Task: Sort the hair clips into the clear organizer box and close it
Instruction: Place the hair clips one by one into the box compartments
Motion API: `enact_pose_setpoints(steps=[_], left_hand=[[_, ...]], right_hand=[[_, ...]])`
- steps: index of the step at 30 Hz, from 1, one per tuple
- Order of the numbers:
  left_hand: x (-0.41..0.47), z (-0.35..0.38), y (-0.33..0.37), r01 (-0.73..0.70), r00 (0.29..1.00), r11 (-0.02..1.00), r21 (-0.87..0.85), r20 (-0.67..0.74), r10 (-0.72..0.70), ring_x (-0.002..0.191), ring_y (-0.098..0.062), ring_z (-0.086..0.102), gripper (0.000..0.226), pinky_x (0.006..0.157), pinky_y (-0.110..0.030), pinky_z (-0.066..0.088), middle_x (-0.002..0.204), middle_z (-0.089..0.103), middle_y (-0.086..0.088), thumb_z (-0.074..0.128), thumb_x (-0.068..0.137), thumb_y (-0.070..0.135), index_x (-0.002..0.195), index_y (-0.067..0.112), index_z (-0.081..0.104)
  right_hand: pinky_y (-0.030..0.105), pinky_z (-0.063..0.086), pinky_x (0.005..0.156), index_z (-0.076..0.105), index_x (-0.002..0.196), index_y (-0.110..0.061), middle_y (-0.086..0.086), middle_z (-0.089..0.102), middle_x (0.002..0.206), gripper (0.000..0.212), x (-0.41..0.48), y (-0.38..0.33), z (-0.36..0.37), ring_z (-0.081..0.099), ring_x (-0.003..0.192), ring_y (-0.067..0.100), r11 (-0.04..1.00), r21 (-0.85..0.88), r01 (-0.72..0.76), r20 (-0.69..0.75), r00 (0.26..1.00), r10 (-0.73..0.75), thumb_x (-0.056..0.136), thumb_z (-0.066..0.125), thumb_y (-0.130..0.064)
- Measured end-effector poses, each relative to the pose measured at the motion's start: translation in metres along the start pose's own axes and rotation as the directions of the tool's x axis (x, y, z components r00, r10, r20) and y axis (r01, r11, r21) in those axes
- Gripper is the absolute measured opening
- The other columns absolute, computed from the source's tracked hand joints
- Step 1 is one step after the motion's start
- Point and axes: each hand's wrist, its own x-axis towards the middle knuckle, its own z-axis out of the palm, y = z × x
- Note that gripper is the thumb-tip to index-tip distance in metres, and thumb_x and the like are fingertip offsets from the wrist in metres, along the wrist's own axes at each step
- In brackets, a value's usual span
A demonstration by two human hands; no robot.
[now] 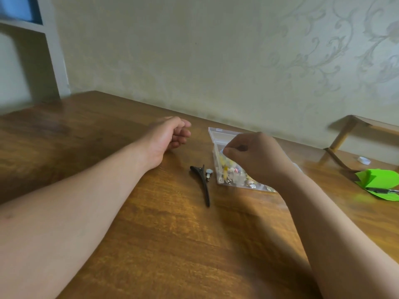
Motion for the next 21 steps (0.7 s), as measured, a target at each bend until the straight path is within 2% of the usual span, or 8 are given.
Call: enact_pose_setpoints(steps=[3, 5, 7, 10, 13, 16, 21], left_hand=[[0.0, 0.001, 0.001, 0.008, 1.0, 1.0, 0.004, -0.012, -0.008, 0.082, -0.017, 0.068, 0.027, 0.073, -0.031, 0.051, 0.086, 0.077, 0.0, 0.052, 0.102, 0.022, 0.111, 0.016, 0.077], [0.001, 0.001, 0.001, 0.013, 1.0, 1.0, 0.001, -0.013, -0.013, 0.082, -0.018, 0.068, 0.027, 0.074, -0.031, 0.051, 0.087, 0.077, -0.001, 0.052, 0.101, 0.022, 0.11, 0.016, 0.077], [0.002, 0.001, 0.001, 0.016, 1.0, 1.0, 0.005, -0.015, -0.015, 0.081, -0.018, 0.068, 0.027, 0.073, -0.031, 0.051, 0.088, 0.077, -0.002, 0.053, 0.101, 0.023, 0.11, 0.016, 0.077], [0.003, 0.002, 0.001, 0.021, 1.0, 1.0, 0.001, -0.018, -0.021, 0.077, -0.016, 0.068, 0.026, 0.071, -0.029, 0.05, 0.086, 0.076, -0.002, 0.052, 0.102, 0.022, 0.11, 0.016, 0.076], [0.002, 0.003, 0.002, 0.018, 1.0, 1.0, -0.009, -0.02, -0.018, 0.074, -0.016, 0.067, 0.026, 0.071, -0.028, 0.051, 0.084, 0.075, -0.002, 0.05, 0.103, 0.02, 0.111, 0.014, 0.075], [0.003, 0.002, 0.001, 0.018, 1.0, 1.0, -0.01, -0.017, -0.019, 0.074, -0.016, 0.067, 0.027, 0.071, -0.029, 0.052, 0.084, 0.076, -0.003, 0.052, 0.101, 0.02, 0.112, 0.013, 0.075], [0.001, 0.004, 0.002, 0.009, 1.0, 1.0, -0.017, -0.018, -0.009, 0.072, -0.015, 0.066, 0.027, 0.069, -0.028, 0.051, 0.084, 0.076, -0.003, 0.052, 0.101, 0.019, 0.113, 0.011, 0.075]], right_hand=[[0.023, 0.051, 0.08, 0.079, 0.108, -0.032, -0.017, 0.074, 0.106, 0.016, 0.002, -0.023, -0.002, 0.064, 0.094, 0.0, 0.99, -0.058, 0.132, 0.087, 0.988, -0.127, 0.098, 0.069, -0.038], [0.032, 0.048, 0.096, 0.075, 0.115, -0.039, -0.019, 0.069, 0.117, 0.021, 0.004, -0.038, -0.003, 0.058, 0.109, 0.005, 0.949, -0.192, 0.252, 0.23, 0.951, -0.206, 0.097, 0.067, -0.046], [0.042, 0.042, 0.107, 0.069, 0.12, -0.042, -0.019, 0.065, 0.122, 0.026, 0.006, -0.051, -0.003, 0.05, 0.123, 0.011, 0.869, -0.355, 0.346, 0.372, 0.905, -0.209, 0.095, 0.064, -0.048], [0.046, 0.039, 0.107, 0.065, 0.123, -0.04, -0.013, 0.066, 0.12, 0.027, 0.007, -0.059, 0.004, 0.049, 0.128, 0.016, 0.73, -0.531, 0.43, 0.468, 0.867, -0.17, 0.096, 0.06, -0.04], [0.047, 0.039, 0.107, 0.065, 0.121, -0.039, -0.013, 0.067, 0.117, 0.022, 0.007, -0.058, 0.009, 0.052, 0.124, 0.016, 0.701, -0.56, 0.442, 0.461, 0.869, -0.18, 0.1, 0.06, -0.035], [0.046, 0.038, 0.108, 0.063, 0.119, -0.04, -0.015, 0.067, 0.111, 0.019, 0.009, -0.053, 0.012, 0.054, 0.117, 0.014, 0.735, -0.53, 0.423, 0.425, 0.882, -0.202, 0.101, 0.058, -0.038], [0.049, 0.034, 0.115, 0.056, 0.126, -0.032, -0.013, 0.071, 0.105, 0.028, 0.01, -0.048, 0.032, 0.064, 0.107, 0.015, 0.8, -0.476, 0.364, 0.298, 0.923, -0.242, 0.102, 0.057, -0.045]])
